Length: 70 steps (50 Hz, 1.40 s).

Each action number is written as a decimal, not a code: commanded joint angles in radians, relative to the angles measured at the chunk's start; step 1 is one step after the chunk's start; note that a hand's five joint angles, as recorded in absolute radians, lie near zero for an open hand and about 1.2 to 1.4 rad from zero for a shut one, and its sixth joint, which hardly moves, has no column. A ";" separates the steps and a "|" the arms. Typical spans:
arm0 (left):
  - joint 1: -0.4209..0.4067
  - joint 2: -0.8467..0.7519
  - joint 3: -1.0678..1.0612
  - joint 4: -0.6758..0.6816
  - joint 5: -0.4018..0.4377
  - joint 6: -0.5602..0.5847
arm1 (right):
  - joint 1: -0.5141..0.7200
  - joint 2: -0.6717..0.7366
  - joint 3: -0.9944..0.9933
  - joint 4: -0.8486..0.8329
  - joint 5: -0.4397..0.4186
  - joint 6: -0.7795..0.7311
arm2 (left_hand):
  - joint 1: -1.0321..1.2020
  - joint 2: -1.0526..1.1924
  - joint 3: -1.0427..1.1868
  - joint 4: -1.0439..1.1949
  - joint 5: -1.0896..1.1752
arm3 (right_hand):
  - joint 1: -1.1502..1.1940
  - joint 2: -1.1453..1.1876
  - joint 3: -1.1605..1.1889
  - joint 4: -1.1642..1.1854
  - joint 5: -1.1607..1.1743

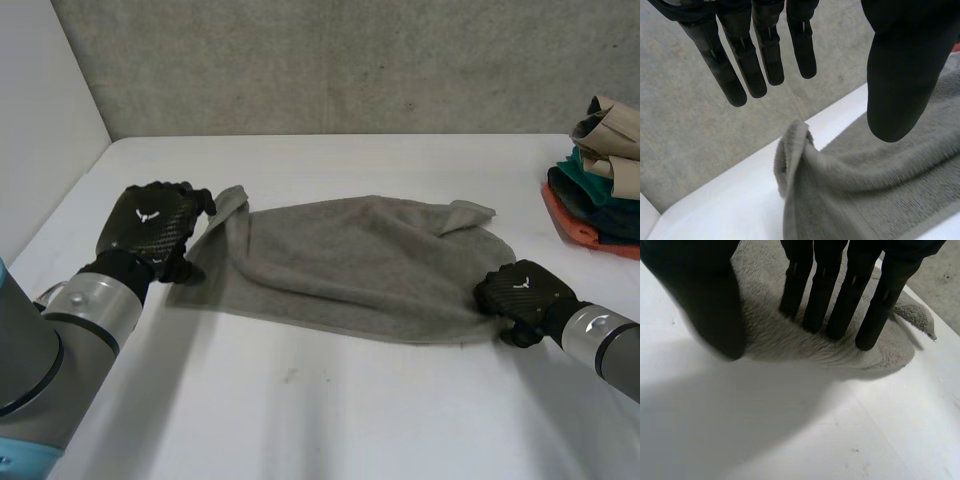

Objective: Fold the laundry.

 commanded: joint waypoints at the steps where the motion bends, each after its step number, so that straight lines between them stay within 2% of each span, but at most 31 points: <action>1: -0.031 -0.007 -0.013 -0.028 0.021 -0.003 | 0.025 0.009 -0.017 -0.057 0.002 0.042 | 0.067 0.046 0.039 0.052 0.059 | 0.435 0.342 0.364 0.365 0.372; 4: -0.048 -0.018 -0.013 -0.026 0.031 -0.006 | 0.052 -0.005 -0.017 -0.059 0.002 0.076 | 0.067 0.046 0.039 0.052 0.059 | 0.435 0.342 0.364 0.365 0.372; 15: -0.058 -0.151 0.024 -0.023 0.017 -0.011 | 0.177 -0.249 -0.062 -0.050 0.023 0.306 | 0.023 0.002 -0.005 0.008 0.015 | 0.435 0.342 0.364 0.365 0.372; 21: -0.083 -0.247 0.045 -0.030 0.017 -0.012 | 0.245 -0.397 -0.122 -0.001 0.054 0.477 | -0.089 -0.110 -0.116 -0.103 -0.097 | 0.435 0.342 0.364 0.365 0.372; 27: -0.123 -0.334 0.087 -0.019 0.014 -0.014 | 0.286 -0.490 -0.188 0.061 0.059 0.574 | -0.115 -0.136 -0.143 -0.130 -0.123 | 0.435 0.342 0.364 0.365 0.372; 38: -0.124 -0.414 0.192 0.015 -0.083 -0.055 | 0.311 -0.589 -0.329 0.150 0.065 0.688 | -0.095 -0.116 -0.122 -0.109 -0.103 | 0.435 0.342 0.364 0.365 0.372; 40: -0.124 -0.431 0.205 0.033 -0.092 -0.060 | 0.311 -0.592 -0.332 0.156 0.065 0.690 | -0.042 -0.063 -0.070 -0.057 -0.050 | 0.435 0.342 0.364 0.365 0.372; 45: -0.123 -0.483 0.248 0.133 -0.115 -0.060 | 0.306 -0.589 -0.324 0.165 0.069 0.690 | 0.863 0.842 0.836 0.849 0.855 | 0.435 0.342 0.364 0.365 0.372; 47: -0.117 -0.487 0.258 0.145 -0.120 -0.060 | 0.296 -0.586 -0.323 0.167 0.073 0.690 | 0.865 0.844 0.838 0.851 0.857 | 0.435 0.342 0.364 0.365 0.372; 52: -0.106 -0.471 0.251 0.148 -0.120 -0.062 | 0.293 -0.576 -0.318 0.167 0.080 0.679 | 0.865 0.844 0.838 0.851 0.857 | 0.435 0.342 0.364 0.365 0.372; 60: -0.022 -0.207 0.147 0.145 -0.109 -0.069 | 0.262 -0.574 -0.323 0.183 0.074 0.651 | 0.865 0.844 0.838 0.851 0.857 | 0.435 0.342 0.364 0.365 0.372; 64: -0.014 -0.080 0.113 0.142 -0.106 -0.072 | 0.239 -0.562 -0.320 0.203 0.065 0.644 | 0.865 0.844 0.838 0.851 0.857 | 0.435 0.342 0.364 0.365 0.372; 69: -0.018 -0.021 0.081 0.132 -0.071 -0.072 | 0.239 -0.539 -0.310 0.203 0.065 0.633 | 0.865 0.844 0.838 0.851 0.857 | 0.435 0.342 0.364 0.365 0.372; 70: -0.021 -0.023 0.076 0.127 -0.057 -0.072 | 0.239 -0.531 -0.309 0.203 0.065 0.631 | 0.769 0.749 0.742 0.755 0.761 | 0.435 0.342 0.364 0.365 0.372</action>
